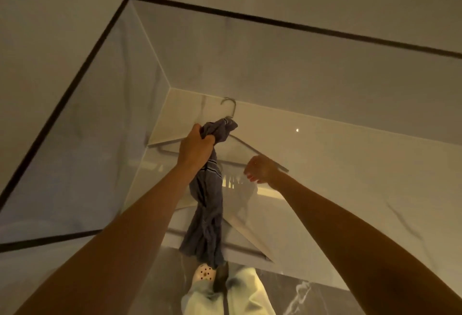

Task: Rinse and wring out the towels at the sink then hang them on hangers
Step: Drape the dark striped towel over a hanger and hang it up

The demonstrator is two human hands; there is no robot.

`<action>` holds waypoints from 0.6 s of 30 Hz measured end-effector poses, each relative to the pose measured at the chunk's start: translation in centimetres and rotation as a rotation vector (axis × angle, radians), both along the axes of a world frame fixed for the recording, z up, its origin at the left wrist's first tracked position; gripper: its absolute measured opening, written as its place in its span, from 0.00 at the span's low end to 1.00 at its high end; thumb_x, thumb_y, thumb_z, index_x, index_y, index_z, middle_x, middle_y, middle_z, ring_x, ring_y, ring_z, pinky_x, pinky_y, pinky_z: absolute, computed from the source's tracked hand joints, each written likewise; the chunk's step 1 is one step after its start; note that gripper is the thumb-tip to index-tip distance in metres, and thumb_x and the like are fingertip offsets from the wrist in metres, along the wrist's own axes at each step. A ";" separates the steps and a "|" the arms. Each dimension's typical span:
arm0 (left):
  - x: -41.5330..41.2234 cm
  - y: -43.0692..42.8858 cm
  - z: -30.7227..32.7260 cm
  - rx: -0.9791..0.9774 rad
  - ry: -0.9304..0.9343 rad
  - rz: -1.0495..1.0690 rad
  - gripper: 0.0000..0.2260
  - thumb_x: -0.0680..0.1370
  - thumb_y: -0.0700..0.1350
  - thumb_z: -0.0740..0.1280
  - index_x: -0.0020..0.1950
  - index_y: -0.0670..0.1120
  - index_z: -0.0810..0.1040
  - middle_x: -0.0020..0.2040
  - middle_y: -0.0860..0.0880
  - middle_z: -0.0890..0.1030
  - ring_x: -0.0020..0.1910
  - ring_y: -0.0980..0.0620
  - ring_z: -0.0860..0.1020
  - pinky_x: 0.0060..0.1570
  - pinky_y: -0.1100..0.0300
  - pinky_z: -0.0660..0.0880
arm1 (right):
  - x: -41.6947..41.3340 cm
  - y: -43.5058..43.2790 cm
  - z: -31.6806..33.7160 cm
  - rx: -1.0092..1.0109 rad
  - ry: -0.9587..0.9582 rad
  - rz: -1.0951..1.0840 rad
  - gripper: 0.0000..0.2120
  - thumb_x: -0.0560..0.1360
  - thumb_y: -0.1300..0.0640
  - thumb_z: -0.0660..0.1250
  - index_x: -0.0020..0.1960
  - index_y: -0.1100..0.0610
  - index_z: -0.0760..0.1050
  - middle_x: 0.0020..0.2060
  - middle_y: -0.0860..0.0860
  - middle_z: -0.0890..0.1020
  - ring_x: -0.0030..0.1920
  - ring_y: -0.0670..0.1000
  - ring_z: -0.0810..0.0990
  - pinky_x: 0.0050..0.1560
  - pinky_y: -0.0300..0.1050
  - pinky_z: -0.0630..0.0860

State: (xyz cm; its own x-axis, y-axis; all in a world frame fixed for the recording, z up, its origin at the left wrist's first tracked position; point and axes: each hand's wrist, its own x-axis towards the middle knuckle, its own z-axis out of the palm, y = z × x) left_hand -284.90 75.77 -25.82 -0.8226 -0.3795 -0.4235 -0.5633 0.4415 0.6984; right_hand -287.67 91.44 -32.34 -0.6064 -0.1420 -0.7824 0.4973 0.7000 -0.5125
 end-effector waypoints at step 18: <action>3.5 -2.6 -9.3 -0.083 -0.273 0.045 0.04 0.76 0.39 0.60 0.48 0.40 0.73 0.50 0.37 0.78 0.44 0.43 0.72 0.41 0.57 0.65 | 3.8 -6.5 -11.9 0.195 0.082 0.045 0.20 0.78 0.49 0.63 0.59 0.66 0.74 0.57 0.61 0.78 0.59 0.60 0.76 0.55 0.48 0.72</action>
State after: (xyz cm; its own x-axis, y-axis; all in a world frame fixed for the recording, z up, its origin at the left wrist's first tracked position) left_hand -281.37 73.17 -35.15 -0.6641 -0.4553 -0.5930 -0.7456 0.4613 0.4809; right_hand -283.85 84.96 -44.27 -0.6657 -0.0208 -0.7459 0.4258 0.8103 -0.4026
